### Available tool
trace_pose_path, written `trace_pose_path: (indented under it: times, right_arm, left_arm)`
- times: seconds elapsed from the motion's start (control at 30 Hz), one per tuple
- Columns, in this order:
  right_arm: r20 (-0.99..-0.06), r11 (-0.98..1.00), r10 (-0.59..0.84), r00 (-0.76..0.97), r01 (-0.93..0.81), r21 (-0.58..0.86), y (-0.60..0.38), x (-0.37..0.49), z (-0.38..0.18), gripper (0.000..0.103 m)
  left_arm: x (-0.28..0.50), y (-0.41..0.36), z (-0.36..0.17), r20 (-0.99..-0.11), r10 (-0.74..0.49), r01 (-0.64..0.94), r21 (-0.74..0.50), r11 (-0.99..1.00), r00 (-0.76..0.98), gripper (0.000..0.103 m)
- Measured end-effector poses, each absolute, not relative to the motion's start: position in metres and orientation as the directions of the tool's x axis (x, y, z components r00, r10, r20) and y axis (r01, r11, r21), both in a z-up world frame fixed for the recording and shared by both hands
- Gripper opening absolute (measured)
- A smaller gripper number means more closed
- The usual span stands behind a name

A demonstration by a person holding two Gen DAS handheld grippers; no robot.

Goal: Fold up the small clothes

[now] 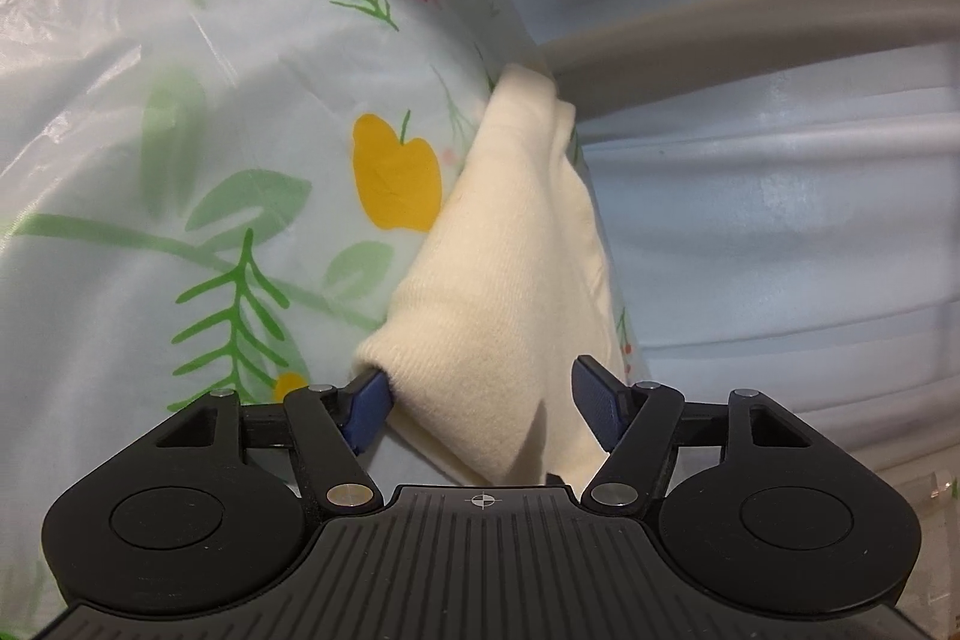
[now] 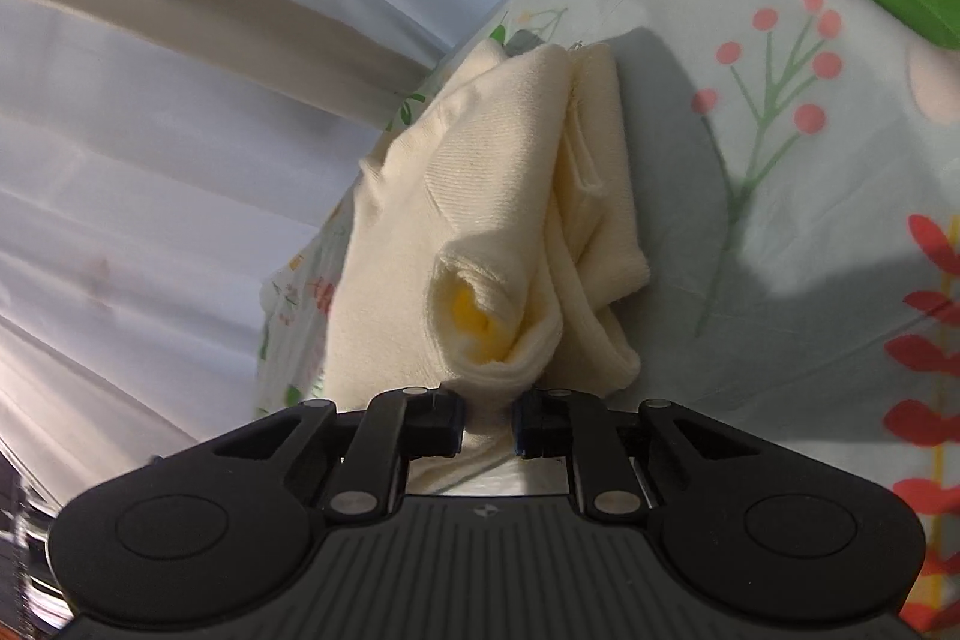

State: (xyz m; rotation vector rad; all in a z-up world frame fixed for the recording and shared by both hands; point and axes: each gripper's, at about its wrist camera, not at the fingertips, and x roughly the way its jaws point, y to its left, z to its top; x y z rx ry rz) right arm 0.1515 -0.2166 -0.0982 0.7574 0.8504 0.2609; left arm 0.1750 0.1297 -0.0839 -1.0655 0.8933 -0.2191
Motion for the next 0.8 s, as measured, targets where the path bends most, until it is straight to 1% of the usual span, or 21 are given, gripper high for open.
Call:
trace_pose_path:
  times: [0.03, 0.07, 0.1, 0.17, 0.2, 0.23, 0.27, 0.37, 0.4, 0.47, 0.53, 0.57, 0.63, 0.67, 0.8]
  right_arm:
    - [-0.598, 0.761, 0.469, 0.650, 0.045, 0.647, -0.212, 0.148, -0.091, 0.017]
    - [-0.608, 0.795, 0.456, 0.650, 0.009, 0.606, -0.210, 0.145, -0.084, 0.021]
    - [-0.609, 0.807, 0.456, 0.649, -0.013, 0.590, -0.212, 0.143, -0.080, 0.029]
    - [-0.610, 0.812, 0.437, 0.661, 0.002, 0.584, -0.228, 0.137, -0.073, 0.038]
    - [-0.608, 0.812, 0.424, 0.671, 0.016, 0.584, -0.234, 0.134, -0.069, 0.039]
    - [-0.606, 0.819, 0.400, 0.688, 0.029, 0.573, -0.241, 0.132, -0.064, 0.039]
    - [-0.605, 0.838, 0.367, 0.706, 0.031, 0.544, -0.241, 0.130, -0.057, 0.039]
    - [-0.615, 0.940, 0.208, 0.761, 0.020, 0.342, -0.219, 0.136, -0.033, 0.039]
    - [-0.603, 0.953, 0.184, 0.776, 0.008, 0.301, -0.210, 0.140, -0.028, 0.039]
    - [-0.592, 0.966, 0.195, 0.782, -0.048, 0.254, -0.193, 0.149, -0.024, 0.038]
    - [-0.603, 0.972, 0.216, 0.768, -0.112, 0.206, -0.175, 0.159, -0.030, 0.030]
    - [-0.620, 0.978, 0.202, 0.758, -0.130, 0.160, -0.168, 0.163, -0.036, 0.023]
    - [-0.657, 0.989, 0.144, 0.740, -0.135, 0.065, -0.160, 0.167, -0.051, 0.022]
    - [-0.637, 0.989, 0.140, 0.758, -0.144, 0.045, -0.160, 0.163, -0.055, 0.022]
    - [-0.635, 0.987, 0.136, 0.760, -0.162, 0.017, -0.161, 0.158, -0.056, 0.022]
  left_arm:
    - [0.174, 0.132, -0.083, -0.539, -0.552, -0.245, -0.820, 0.518, 0.636, 0.069]
    - [0.172, 0.136, -0.080, -0.562, -0.529, -0.250, -0.799, 0.547, 0.635, 0.071]
    - [0.168, 0.140, -0.075, -0.591, -0.486, -0.256, -0.765, 0.592, 0.644, 0.073]
    - [0.164, 0.146, -0.064, -0.630, -0.405, -0.250, -0.696, 0.673, 0.662, 0.079]
    - [0.164, 0.147, -0.059, -0.638, -0.373, -0.244, -0.668, 0.703, 0.674, 0.082]
    - [0.165, 0.146, -0.053, -0.643, -0.350, -0.230, -0.642, 0.731, 0.681, 0.086]
    - [0.169, 0.142, -0.048, -0.644, -0.341, -0.206, -0.621, 0.757, 0.685, 0.088]
    - [0.184, 0.121, -0.035, -0.655, -0.325, -0.140, -0.553, 0.822, 0.682, 0.093]
    - [0.189, 0.112, -0.034, -0.660, -0.326, -0.115, -0.532, 0.839, 0.677, 0.094]
    - [0.198, 0.100, -0.034, -0.679, -0.308, -0.085, -0.479, 0.874, 0.666, 0.096]
    - [0.208, 0.090, -0.040, -0.731, -0.246, -0.101, -0.395, 0.913, 0.637, 0.096]
    - [0.212, 0.088, -0.044, -0.758, -0.218, -0.117, -0.360, 0.925, 0.614, 0.096]
    - [0.213, 0.091, -0.049, -0.761, -0.237, -0.119, -0.380, 0.917, 0.604, 0.098]
    - [0.212, 0.093, -0.051, -0.762, -0.240, -0.124, -0.386, 0.914, 0.601, 0.098]
    - [0.214, 0.084, -0.051, -0.767, -0.201, -0.103, -0.327, 0.939, 0.609, 0.101]
